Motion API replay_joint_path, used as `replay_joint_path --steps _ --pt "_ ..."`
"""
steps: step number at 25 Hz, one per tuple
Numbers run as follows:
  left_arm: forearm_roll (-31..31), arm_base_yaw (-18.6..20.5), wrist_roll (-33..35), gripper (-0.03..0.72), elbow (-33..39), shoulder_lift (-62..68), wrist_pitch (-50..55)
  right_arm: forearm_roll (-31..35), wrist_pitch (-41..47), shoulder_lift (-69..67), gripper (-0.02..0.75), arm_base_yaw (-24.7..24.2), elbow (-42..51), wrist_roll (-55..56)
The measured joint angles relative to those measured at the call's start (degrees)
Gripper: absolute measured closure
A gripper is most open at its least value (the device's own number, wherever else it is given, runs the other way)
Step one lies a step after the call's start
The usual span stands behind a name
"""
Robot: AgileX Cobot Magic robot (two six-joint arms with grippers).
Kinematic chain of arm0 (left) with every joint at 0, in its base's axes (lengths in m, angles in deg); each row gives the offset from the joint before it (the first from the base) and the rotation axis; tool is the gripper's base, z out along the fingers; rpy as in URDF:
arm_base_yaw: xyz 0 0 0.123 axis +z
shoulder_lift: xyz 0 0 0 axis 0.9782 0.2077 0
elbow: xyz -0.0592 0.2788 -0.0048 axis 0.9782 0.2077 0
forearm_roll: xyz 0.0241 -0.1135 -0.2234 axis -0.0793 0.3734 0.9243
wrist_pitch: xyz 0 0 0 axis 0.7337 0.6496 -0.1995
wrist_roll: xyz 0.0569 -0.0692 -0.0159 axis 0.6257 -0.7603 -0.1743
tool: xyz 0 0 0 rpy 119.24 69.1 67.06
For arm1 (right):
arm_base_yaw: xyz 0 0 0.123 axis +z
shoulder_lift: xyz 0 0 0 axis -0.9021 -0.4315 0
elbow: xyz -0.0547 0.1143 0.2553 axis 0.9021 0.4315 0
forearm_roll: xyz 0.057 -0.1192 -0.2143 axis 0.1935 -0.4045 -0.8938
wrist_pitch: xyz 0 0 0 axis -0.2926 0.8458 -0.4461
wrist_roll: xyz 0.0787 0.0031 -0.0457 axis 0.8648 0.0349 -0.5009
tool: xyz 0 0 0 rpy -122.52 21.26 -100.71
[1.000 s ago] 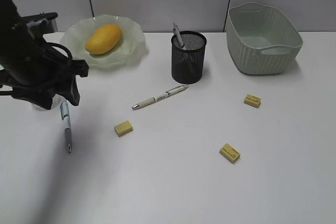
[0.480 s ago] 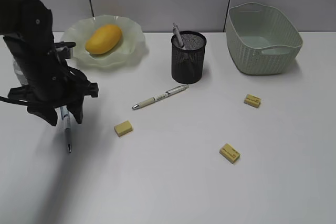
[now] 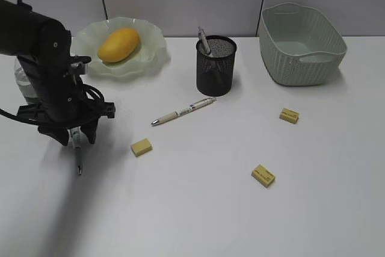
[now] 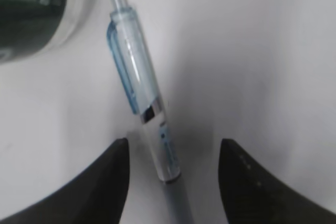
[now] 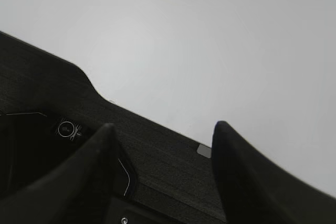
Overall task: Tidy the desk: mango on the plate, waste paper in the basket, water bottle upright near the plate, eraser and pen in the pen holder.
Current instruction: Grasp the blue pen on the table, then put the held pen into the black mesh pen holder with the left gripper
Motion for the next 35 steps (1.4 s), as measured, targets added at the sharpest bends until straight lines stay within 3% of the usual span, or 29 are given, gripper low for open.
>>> replay_joint_path --steps 10,15,25,35 --pt "-0.58 0.00 -1.40 0.372 -0.57 2.37 -1.47 0.00 0.00 0.00 0.281 0.00 0.00 0.00" --pt "-0.98 0.00 -1.45 0.591 -0.57 2.38 -2.44 0.05 0.00 0.00 0.281 0.00 0.00 0.00" --pt "-0.33 -0.84 -0.36 0.590 -3.72 0.82 0.89 0.05 0.00 0.00 0.281 0.00 0.00 0.00" --pt "1.56 -8.45 4.59 0.590 -19.32 -3.53 -2.17 0.05 0.00 0.00 0.281 0.00 0.00 0.00"
